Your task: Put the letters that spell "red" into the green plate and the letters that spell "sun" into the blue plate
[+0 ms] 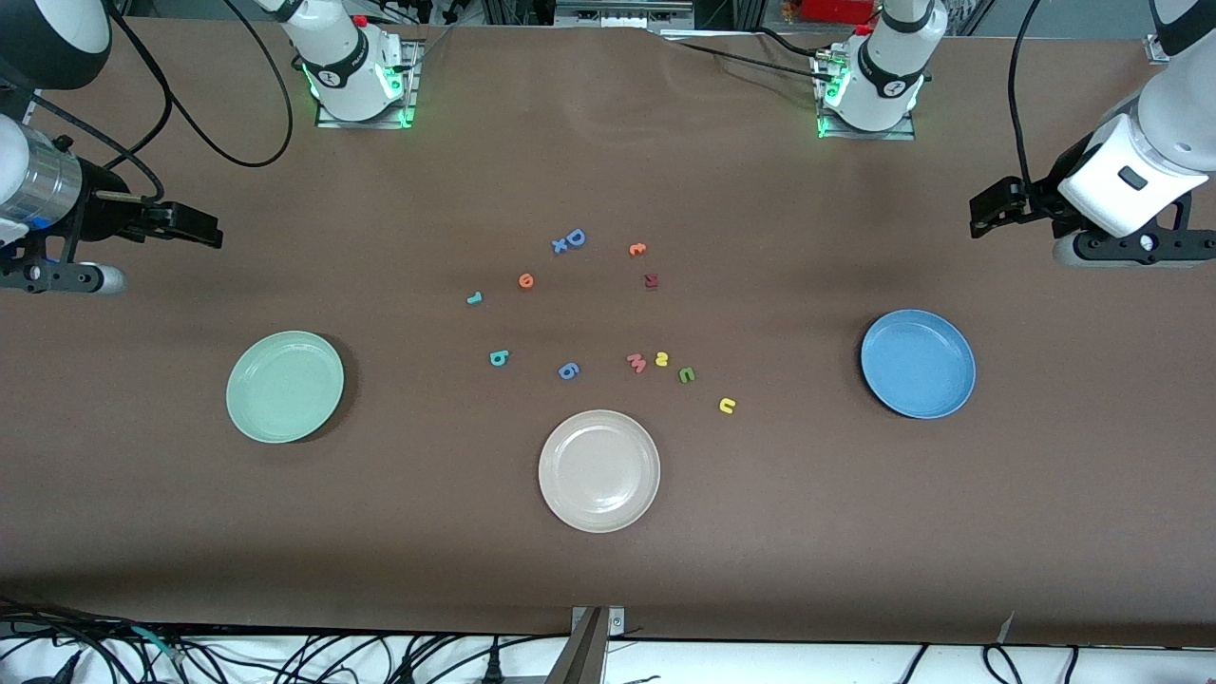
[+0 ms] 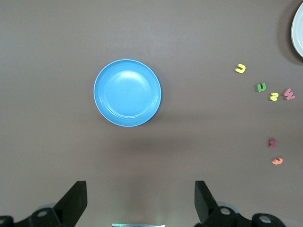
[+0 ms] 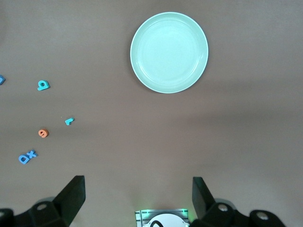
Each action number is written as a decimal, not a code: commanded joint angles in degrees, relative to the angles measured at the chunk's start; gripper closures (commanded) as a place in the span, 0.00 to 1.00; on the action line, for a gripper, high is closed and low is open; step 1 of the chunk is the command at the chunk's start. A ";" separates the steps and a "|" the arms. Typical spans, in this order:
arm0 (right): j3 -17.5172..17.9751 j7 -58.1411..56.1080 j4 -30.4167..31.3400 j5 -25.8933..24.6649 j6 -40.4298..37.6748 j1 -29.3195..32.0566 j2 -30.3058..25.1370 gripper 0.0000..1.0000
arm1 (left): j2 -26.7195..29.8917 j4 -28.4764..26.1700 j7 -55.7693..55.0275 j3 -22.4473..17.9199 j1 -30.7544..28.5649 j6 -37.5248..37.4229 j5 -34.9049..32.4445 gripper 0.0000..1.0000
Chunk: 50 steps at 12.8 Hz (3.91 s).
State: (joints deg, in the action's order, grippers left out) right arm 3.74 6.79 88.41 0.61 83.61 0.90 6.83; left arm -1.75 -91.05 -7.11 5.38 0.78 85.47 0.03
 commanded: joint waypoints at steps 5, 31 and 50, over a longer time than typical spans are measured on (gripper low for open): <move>0.21 -0.72 -1.48 1.24 -0.46 0.51 0.64 0.00 | 0.44 -0.09 0.70 -0.11 0.01 -0.75 1.47 0.00; 0.21 -0.72 -1.40 1.24 -0.55 0.51 0.72 0.00 | -0.09 1.23 0.43 1.48 0.89 -2.60 1.73 0.00; 1.01 6.03 8.52 3.00 11.30 -1.68 0.64 0.00 | -33.21 4.57 0.43 3.50 11.16 31.56 4.90 0.00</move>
State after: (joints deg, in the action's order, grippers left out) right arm 4.55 10.40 93.94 2.59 92.18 0.33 8.24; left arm -31.60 -87.88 -7.15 9.35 10.32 113.38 3.44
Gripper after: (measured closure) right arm 0.000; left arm 0.000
